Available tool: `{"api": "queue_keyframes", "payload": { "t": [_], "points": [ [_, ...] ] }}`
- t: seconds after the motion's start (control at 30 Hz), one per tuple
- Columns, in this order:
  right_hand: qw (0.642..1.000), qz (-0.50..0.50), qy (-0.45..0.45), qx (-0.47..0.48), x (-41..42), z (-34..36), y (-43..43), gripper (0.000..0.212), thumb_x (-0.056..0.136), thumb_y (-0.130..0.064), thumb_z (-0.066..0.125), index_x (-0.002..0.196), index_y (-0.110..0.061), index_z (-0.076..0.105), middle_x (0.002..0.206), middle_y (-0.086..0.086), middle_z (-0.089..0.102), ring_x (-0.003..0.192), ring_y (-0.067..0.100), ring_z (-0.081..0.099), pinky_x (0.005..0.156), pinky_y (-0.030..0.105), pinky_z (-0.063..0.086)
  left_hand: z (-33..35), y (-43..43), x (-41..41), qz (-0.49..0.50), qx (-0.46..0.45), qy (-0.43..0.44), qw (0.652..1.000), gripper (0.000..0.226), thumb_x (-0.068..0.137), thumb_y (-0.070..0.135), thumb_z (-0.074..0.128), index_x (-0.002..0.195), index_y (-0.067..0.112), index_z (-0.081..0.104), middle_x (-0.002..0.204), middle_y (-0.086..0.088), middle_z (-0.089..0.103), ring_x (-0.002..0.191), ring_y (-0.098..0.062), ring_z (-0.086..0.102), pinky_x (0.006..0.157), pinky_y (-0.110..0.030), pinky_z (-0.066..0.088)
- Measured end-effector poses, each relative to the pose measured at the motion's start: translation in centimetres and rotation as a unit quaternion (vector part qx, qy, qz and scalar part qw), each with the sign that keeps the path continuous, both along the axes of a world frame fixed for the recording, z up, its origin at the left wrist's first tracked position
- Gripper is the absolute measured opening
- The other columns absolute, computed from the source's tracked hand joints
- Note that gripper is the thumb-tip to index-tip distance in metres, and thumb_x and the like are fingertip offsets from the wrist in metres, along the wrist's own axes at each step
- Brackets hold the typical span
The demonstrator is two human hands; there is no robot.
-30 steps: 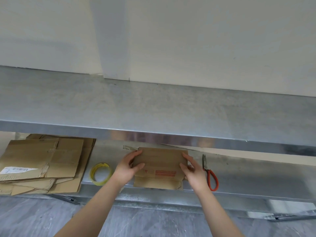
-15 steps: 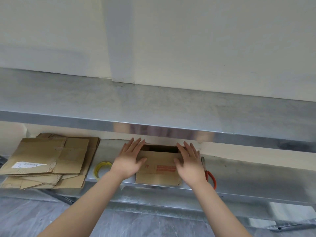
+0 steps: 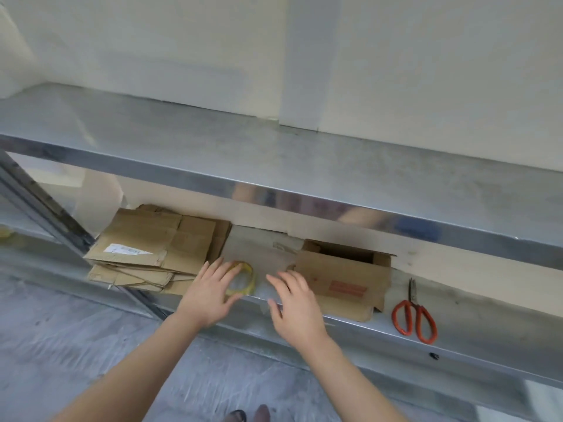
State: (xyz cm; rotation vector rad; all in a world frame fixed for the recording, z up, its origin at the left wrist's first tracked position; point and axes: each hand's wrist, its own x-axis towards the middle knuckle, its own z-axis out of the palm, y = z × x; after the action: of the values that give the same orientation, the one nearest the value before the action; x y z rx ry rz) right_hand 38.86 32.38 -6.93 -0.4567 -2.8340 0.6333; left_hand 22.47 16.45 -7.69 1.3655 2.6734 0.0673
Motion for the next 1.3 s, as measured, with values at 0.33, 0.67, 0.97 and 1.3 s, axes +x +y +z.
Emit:
{"api": "queue_keyframes", "payload": {
  "t": [0.33, 0.67, 0.97, 1.3],
  "points": [
    [0.968, -0.172, -0.175, -0.050, -4.4, -6.7, -3.1, 0.039, 0.095, -0.048, 0.047, 0.132, -0.037, 0.050, 0.135, -0.011, 0.045, 0.123, 0.015, 0.041, 0.102, 0.029, 0.036, -4.7, -0.8, -3.7, -0.074, -0.001, -0.087, 0.993, 0.050, 0.090, 0.047, 0.053, 0.136, 0.027, 0.048, 0.145, 0.003, 0.044, 0.139, -0.023, 0.029, 0.118, -0.036, 0.015],
    [0.958, -0.236, -0.145, -0.070, -6.5, -9.1, -3.4, 0.017, 0.098, -0.028, 0.046, 0.107, -0.029, 0.061, 0.119, -0.009, 0.053, 0.112, 0.017, 0.044, 0.092, 0.026, 0.037, -5.1, 0.0, -7.1, -0.179, 0.089, -0.021, 0.980, 0.025, 0.066, 0.026, 0.086, 0.085, 0.022, 0.071, 0.084, 0.006, 0.070, 0.096, -0.025, 0.067, 0.082, -0.033, 0.054],
    [0.954, -0.245, -0.159, -0.062, -7.1, -9.1, -4.0, 0.016, 0.099, -0.030, 0.047, 0.113, -0.036, 0.053, 0.121, -0.015, 0.050, 0.116, 0.014, 0.039, 0.092, 0.028, 0.034, -3.0, -0.6, -7.1, -0.267, 0.095, 0.013, 0.959, 0.024, 0.062, 0.037, 0.086, 0.072, 0.026, 0.067, 0.074, 0.013, 0.064, 0.091, -0.014, 0.065, 0.087, -0.027, 0.053],
    [0.973, -0.201, -0.085, -0.073, -7.7, -7.2, -4.3, 0.013, 0.101, -0.026, 0.044, 0.105, -0.025, 0.057, 0.112, -0.010, 0.053, 0.111, 0.015, 0.043, 0.091, 0.027, 0.035, -2.0, -0.8, -8.2, -0.191, 0.102, -0.051, 0.975, 0.016, 0.087, 0.035, 0.066, 0.093, 0.021, 0.064, 0.097, 0.007, 0.067, 0.112, -0.020, 0.053, 0.094, -0.031, 0.045]
  ]
}}
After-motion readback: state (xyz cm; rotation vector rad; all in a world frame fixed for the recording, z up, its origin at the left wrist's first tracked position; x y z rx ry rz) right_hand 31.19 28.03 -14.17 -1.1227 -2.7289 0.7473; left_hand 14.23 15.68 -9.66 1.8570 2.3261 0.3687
